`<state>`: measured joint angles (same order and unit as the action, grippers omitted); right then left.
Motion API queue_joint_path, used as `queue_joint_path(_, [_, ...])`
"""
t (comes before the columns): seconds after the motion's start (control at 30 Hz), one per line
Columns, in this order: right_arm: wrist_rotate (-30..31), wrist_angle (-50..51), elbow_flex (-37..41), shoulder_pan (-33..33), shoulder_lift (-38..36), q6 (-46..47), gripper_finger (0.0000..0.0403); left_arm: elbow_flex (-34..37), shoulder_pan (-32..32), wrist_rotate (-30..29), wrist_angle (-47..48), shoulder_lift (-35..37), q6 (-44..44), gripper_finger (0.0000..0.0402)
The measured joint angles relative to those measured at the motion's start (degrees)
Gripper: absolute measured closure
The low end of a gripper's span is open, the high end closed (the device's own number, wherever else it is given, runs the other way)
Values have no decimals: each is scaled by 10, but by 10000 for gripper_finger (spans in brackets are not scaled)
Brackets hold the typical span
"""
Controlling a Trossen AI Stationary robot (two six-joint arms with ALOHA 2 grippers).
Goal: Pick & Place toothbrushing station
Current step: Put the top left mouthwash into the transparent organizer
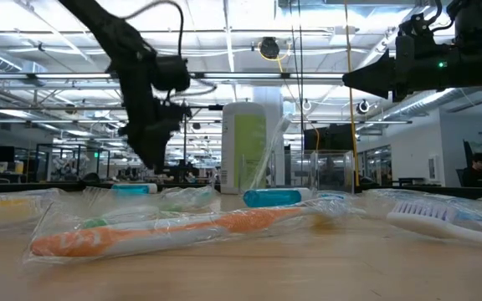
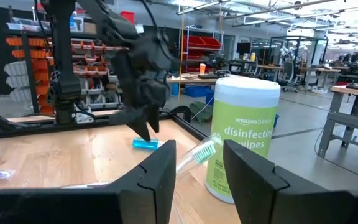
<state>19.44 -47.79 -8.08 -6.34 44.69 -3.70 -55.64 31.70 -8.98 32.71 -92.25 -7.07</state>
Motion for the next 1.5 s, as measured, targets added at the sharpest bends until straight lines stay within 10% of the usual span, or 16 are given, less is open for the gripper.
queue_joint_path(1.1, [1,0,0,0,0,-1,278,-3,58,15,-59,-98,34,173])
queue_joint_path(1.5, [2,0,0,0,0,-1,278,-2,57,25,-61,-98,7,275])
